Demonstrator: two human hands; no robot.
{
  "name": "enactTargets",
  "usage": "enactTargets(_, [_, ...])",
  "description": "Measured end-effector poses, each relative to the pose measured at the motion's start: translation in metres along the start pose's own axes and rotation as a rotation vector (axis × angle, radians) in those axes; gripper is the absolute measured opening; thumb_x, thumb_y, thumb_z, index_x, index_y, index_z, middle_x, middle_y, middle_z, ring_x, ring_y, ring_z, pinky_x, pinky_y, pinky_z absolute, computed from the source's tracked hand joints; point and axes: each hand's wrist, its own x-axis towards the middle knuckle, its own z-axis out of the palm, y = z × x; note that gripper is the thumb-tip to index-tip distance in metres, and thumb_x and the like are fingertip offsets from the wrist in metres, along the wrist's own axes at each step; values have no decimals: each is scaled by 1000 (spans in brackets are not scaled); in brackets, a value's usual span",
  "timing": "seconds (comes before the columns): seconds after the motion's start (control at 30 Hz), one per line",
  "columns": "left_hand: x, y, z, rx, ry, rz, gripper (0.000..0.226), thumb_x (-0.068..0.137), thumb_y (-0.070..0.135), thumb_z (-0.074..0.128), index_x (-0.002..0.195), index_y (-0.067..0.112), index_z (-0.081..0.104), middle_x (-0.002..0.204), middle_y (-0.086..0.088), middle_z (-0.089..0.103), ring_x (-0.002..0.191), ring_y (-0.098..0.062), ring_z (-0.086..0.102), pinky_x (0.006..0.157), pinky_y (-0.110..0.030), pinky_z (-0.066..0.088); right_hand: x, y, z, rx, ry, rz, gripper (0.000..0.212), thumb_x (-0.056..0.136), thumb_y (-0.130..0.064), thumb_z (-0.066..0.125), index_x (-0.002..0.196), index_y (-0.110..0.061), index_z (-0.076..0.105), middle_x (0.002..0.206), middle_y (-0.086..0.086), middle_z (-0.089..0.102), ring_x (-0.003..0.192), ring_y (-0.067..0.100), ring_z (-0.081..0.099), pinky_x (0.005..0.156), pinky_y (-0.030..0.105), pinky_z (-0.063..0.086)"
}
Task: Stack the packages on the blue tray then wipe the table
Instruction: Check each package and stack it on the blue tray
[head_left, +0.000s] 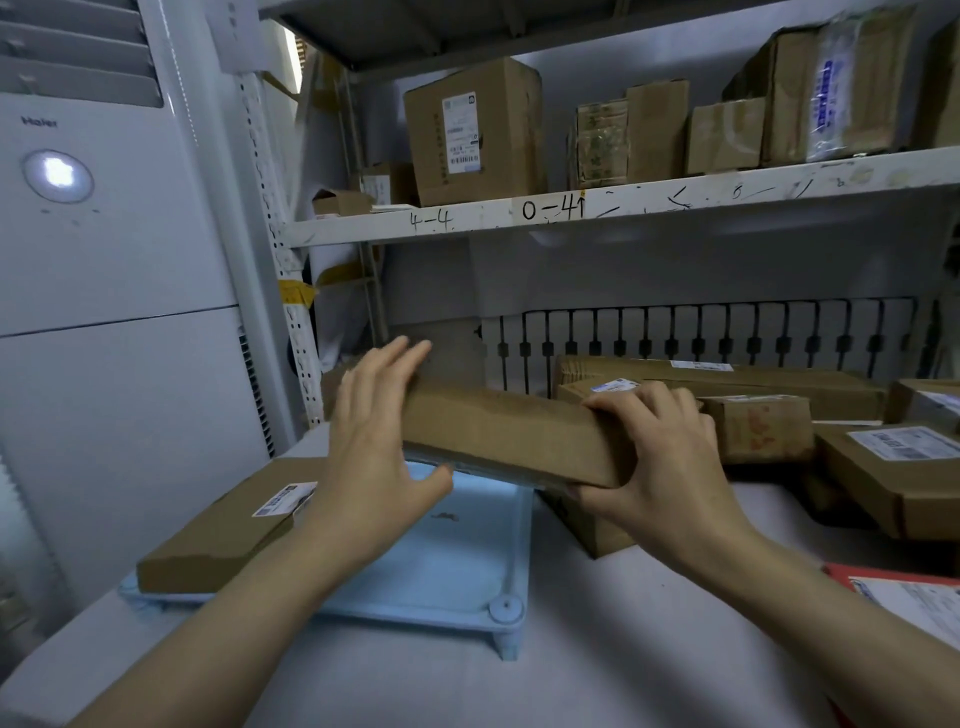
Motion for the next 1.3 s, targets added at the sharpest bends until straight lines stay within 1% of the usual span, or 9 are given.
enactTargets(0.17, [1,18,16,254,-102,205,88,66,33,81,144,28,40,151,3,36,146,-22,25,123,-49,12,-3,-7,1,-21,-8,-61,64,56,-44,75,117,-30,60,104,-5,49,98,15,37,78,32,25])
enactTargets(0.3, [2,24,23,267,-139,247,74,67,33,78,135,32,48,131,9,52,126,-17,44,119,-39,18,-3,-9,0,-36,21,-107,63,57,-45,74,117,-30,59,104,-4,51,97,17,39,77,33,27])
enactTargets(0.5, [1,18,21,131,-114,120,66,66,28,81,123,36,51,118,18,53,112,-11,44,107,-30,25,-3,-7,-5,72,21,-75,90,59,-47,77,140,-27,44,126,-4,49,115,15,38,92,33,25])
enactTargets(0.7, [-4,6,13,-38,-119,-41,64,68,18,84,115,39,46,104,29,45,100,11,36,113,-49,29,-4,1,-4,223,-19,58,102,63,-29,89,149,-26,34,135,-11,46,126,12,35,99,31,21])
enactTargets(0.8, [-5,-4,14,-184,-158,-122,66,71,15,82,114,45,42,109,28,47,112,-5,43,110,-52,33,-5,2,-4,226,-30,63,94,66,-23,85,146,-30,36,128,-18,42,126,10,33,99,32,23])
enactTargets(0.93, [-7,-12,17,-287,-162,-154,68,71,9,82,115,44,43,116,8,52,113,-13,49,94,-33,42,-5,0,-7,260,-50,64,83,67,-15,80,139,-31,42,123,-18,40,118,4,31,98,34,27])
enactTargets(1.1, [-10,-16,21,-250,-117,-179,71,71,7,83,119,41,43,128,7,51,122,-13,47,100,-26,38,-4,-4,-8,336,-53,17,73,60,-17,74,128,-30,51,117,-13,47,111,8,40,97,36,36])
enactTargets(1.2, [-9,-15,20,-256,-104,-171,68,71,2,83,117,36,46,122,7,54,116,-11,49,92,-11,37,-3,-7,-9,393,-51,8,73,60,-25,68,130,-30,50,119,-11,49,113,12,47,99,45,44])
enactTargets(1.3, [-9,-15,18,-314,-100,-190,64,70,-3,82,121,23,51,120,5,58,114,-3,52,85,2,33,-3,-10,-10,443,-52,14,81,65,-31,73,140,-29,43,127,-12,47,118,10,48,101,40,46])
